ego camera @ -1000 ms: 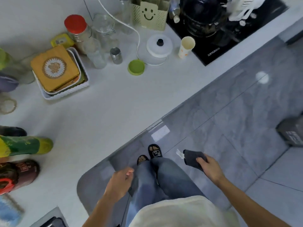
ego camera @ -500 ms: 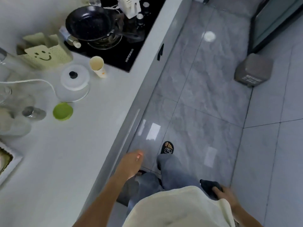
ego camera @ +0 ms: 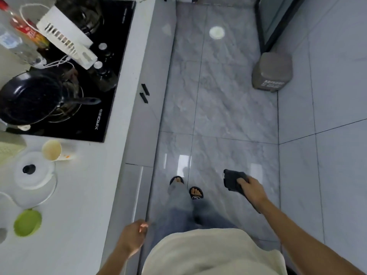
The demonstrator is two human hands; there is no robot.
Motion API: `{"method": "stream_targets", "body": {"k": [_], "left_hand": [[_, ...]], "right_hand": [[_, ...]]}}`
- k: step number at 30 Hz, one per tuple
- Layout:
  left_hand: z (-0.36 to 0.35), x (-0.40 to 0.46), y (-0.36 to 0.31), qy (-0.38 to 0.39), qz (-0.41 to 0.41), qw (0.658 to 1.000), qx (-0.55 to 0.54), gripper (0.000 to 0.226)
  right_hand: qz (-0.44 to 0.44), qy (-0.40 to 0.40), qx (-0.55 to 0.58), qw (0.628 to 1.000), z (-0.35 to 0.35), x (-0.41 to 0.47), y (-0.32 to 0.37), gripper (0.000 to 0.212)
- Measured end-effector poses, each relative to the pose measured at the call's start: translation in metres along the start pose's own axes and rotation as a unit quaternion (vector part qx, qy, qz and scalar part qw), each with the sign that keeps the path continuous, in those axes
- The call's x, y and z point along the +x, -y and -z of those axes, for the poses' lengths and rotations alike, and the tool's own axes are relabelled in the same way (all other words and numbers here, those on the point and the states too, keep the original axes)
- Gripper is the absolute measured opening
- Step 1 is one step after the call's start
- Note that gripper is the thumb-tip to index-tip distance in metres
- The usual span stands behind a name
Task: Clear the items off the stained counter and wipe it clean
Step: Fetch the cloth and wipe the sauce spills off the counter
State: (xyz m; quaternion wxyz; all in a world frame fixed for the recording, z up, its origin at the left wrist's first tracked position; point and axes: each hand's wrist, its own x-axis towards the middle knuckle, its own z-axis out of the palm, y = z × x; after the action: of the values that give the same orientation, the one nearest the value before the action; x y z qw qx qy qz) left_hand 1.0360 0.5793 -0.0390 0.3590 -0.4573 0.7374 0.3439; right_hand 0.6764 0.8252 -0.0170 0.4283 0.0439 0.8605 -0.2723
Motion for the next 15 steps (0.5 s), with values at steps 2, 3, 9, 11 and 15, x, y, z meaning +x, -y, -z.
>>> {"method": "stream_targets", "body": {"k": [2, 3, 9, 11, 15], "left_hand": [[0.014, 0.010, -0.009, 0.016, 0.005, 1.000, 0.011, 0.022], [0.021, 0.017, -0.014, 0.022, 0.009, 1.000, 0.017, 0.024], [0.088, 0.086, -0.064, 0.033, -0.002, 0.999, 0.038, 0.022], [0.118, 0.110, -0.093, 0.028, -0.017, 0.998, 0.047, 0.019], [0.185, 0.160, -0.167, 0.014, -0.061, 0.997, 0.038, 0.031]], "right_hand": [[0.015, -0.015, 0.038, 0.999, 0.007, 0.018, 0.030, 0.028], [0.021, -0.020, 0.052, 0.998, 0.010, 0.027, 0.044, 0.028], [0.004, -0.024, 0.038, 0.999, 0.025, 0.072, 0.096, 0.028], [-0.027, -0.018, 0.040, 0.999, 0.031, 0.078, 0.102, 0.027], [-0.071, -0.026, 0.037, 0.996, 0.047, 0.085, 0.100, 0.027]]}}
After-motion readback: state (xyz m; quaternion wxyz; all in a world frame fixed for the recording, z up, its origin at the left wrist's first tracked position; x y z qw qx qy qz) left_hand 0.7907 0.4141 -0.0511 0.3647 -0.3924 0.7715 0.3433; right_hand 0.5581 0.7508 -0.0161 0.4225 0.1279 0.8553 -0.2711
